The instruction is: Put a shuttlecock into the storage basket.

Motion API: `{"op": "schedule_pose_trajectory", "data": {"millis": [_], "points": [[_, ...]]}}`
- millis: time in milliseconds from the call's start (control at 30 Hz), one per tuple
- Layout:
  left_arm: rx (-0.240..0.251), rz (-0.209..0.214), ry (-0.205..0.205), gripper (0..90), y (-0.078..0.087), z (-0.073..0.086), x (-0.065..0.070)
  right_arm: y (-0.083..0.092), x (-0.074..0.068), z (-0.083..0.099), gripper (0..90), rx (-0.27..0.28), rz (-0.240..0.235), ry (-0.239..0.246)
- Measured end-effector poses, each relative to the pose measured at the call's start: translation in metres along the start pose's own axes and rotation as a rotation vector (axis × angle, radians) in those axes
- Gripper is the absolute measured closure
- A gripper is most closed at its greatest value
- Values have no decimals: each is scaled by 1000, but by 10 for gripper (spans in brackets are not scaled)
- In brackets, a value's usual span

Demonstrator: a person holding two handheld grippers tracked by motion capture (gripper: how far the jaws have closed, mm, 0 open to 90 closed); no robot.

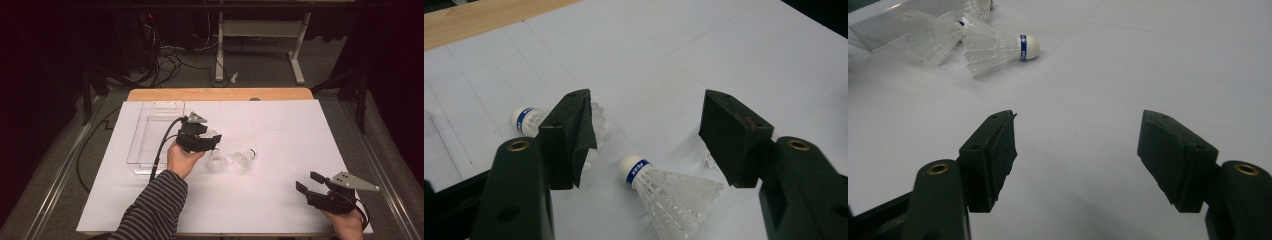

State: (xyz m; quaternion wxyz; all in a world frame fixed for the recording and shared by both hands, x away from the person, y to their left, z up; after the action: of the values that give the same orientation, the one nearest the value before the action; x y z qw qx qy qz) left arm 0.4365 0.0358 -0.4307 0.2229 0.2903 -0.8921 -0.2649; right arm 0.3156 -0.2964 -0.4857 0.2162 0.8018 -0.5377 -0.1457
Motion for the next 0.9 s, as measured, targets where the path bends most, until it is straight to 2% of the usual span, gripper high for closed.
{"op": "schedule_pose_trajectory", "data": {"millis": [67,233,400,633,900], "points": [[-9,0,0,387,-1,-1,0,0,0,0,320,0,0,-1],[-74,1,7,386,-7,-5,-1,0,-1,0,320,-2,-4,4],[-109,-4,23,386,-9,-10,-5,0,-1,0,321,-1,-5,6],[-186,-15,41,402,-11,-10,-11,0,-2,0,321,-2,-6,8],[-254,-70,50,404,-14,-12,-19,-1,-2,0,321,-3,-7,10]]}}
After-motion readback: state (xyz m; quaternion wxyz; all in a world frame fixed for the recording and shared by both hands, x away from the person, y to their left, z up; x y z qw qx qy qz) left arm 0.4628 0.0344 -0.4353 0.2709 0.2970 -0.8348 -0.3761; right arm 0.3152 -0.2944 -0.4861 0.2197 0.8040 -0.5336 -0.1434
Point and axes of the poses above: each handheld gripper's, and its own axes: y roughly backward along the jaws, z roughly out of its underside, x roughly to its right, the point moved 7 cm from there along -y, roughly forward along the jaws, and after that the axes turned 10 degrees about z, right-handed, at the moved point
